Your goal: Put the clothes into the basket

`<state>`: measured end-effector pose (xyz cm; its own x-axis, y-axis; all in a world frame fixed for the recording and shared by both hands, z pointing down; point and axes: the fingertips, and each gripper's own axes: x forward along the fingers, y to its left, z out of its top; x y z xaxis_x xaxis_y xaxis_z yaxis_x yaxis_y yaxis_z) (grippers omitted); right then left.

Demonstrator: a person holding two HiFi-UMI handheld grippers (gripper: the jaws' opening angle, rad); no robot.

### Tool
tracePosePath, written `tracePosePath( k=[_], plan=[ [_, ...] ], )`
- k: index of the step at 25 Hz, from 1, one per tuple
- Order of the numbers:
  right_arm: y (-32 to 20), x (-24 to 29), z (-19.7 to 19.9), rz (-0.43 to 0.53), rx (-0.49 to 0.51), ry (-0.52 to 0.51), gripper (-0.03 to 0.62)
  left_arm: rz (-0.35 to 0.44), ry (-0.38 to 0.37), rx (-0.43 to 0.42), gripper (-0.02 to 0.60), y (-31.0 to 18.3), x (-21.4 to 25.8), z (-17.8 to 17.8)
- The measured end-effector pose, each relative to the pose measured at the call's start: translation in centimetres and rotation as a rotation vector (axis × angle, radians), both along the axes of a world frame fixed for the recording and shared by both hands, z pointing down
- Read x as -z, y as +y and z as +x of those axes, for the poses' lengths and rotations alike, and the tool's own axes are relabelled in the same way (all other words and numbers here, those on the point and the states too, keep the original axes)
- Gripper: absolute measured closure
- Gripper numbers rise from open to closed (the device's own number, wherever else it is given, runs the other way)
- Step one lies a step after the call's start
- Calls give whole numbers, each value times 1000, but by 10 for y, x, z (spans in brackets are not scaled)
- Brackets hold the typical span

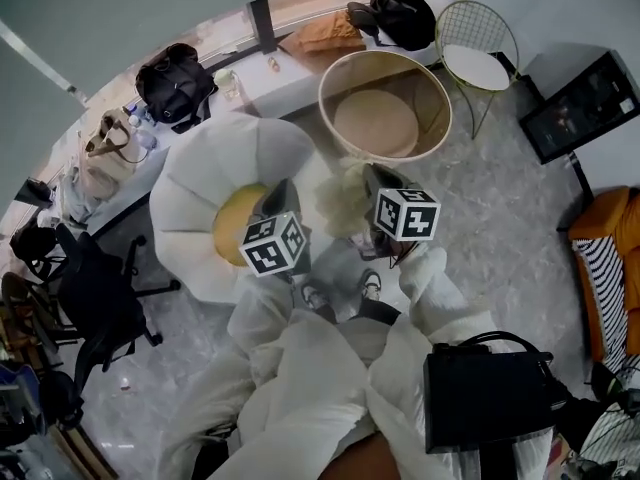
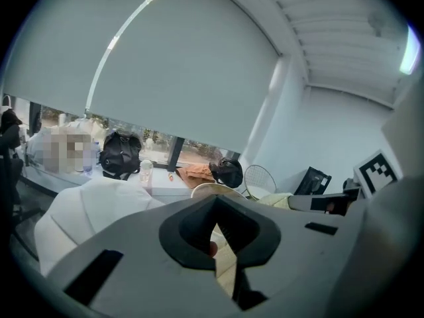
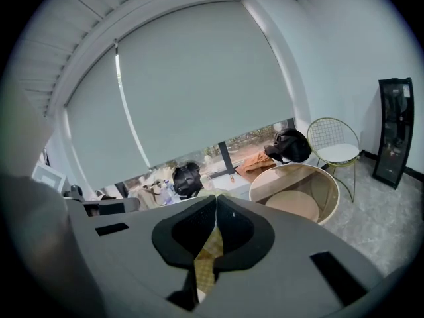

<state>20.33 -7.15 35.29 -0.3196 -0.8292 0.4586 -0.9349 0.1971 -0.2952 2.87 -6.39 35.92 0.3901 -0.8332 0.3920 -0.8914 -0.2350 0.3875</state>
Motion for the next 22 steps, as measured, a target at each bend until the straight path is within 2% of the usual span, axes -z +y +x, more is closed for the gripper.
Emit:
tracePosePath(
  k=[5, 9, 17, 22],
  plan=[
    [6, 1, 43, -4, -11, 45, 568, -17, 8, -60, 575, -4, -4, 58],
    [15, -11, 74, -27, -53, 14, 568, -21, -12, -108, 575, -5, -5, 94],
    [16, -30, 130, -66, -123, -15, 568, -59, -55, -144, 575, -11, -21, 133],
    [14, -49, 144, -106, -125, -35, 568, -83, -88, -160, 575, -15, -33, 150]
  ],
)
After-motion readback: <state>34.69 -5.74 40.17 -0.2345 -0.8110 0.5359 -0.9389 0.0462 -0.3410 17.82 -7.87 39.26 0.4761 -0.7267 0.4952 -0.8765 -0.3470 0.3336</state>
